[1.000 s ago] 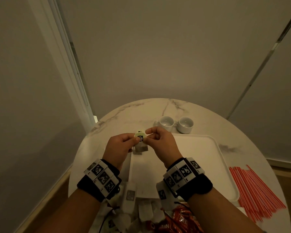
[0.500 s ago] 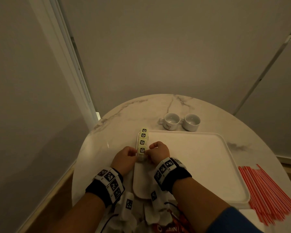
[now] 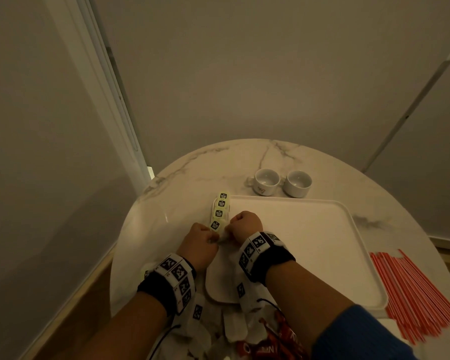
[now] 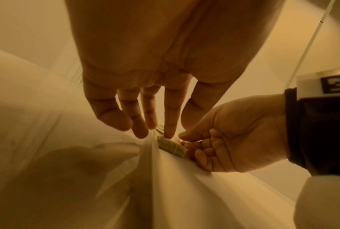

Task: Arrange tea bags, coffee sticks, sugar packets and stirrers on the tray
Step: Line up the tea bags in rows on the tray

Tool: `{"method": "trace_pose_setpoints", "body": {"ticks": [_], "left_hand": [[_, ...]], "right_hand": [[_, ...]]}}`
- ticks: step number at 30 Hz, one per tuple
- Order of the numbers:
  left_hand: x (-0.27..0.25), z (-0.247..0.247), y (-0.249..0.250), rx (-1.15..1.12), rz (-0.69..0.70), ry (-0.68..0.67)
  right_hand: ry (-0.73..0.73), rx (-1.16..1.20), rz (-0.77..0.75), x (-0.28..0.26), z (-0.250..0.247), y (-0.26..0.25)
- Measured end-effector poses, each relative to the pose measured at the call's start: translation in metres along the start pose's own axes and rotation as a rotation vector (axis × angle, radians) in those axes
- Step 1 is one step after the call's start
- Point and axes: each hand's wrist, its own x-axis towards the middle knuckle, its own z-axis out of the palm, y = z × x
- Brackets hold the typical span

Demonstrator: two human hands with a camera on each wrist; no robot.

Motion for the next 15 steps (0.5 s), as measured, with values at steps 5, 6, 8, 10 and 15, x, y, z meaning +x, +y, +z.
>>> {"method": "trace_pose_setpoints", "body": {"ticks": [5, 6, 8, 10, 15], "left_hand": [[0.005, -0.001, 0.002, -0.069, 0.008, 0.062], [0.006, -0.002, 0.003, -0.095, 0.01, 0.078], [0.009, -0.002, 0.002, -0.119, 0.003, 0.093], [0.011, 0.0, 0.0, -0.113, -0.012, 0.085], [0.014, 0.004, -0.001, -0.125, -0.006, 0.083]], "right_hand": [[-0.04, -0.064, 0.013, 0.001, -0.002, -0.001], [-0.052, -0.076, 0.015, 0.001, -0.002, -0.001], [-0.075, -0.091, 0.013, 0.001, -0.001, 0.0], [-0.078, -0.106, 0.007, 0.002, 0.0, 0.0], [-0.054, -0.132, -0.016, 0.003, 0.001, 0.004]]}}
